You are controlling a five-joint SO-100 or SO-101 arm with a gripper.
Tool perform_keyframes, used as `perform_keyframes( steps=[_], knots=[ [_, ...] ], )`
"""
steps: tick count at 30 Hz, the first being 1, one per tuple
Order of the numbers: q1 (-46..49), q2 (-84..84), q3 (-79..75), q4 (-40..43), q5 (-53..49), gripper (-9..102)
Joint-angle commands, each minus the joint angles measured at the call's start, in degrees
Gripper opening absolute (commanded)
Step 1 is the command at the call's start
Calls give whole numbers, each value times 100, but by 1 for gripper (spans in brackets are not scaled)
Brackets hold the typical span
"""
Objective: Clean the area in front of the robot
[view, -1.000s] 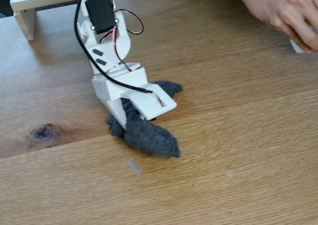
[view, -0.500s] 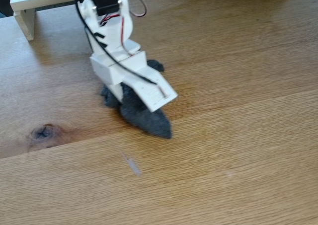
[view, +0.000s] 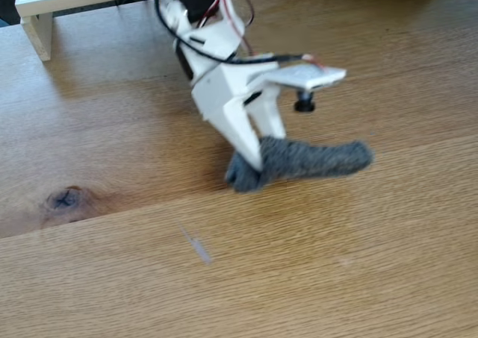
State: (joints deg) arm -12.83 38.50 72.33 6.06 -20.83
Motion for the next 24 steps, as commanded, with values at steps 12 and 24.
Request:
perform_keyframes(
  steps=[12,24],
  knots=[
    [1046,-2707,-2698,-448,-1406,0],
    [2180,-3393,-3639,431,-1969,0]
  ],
)
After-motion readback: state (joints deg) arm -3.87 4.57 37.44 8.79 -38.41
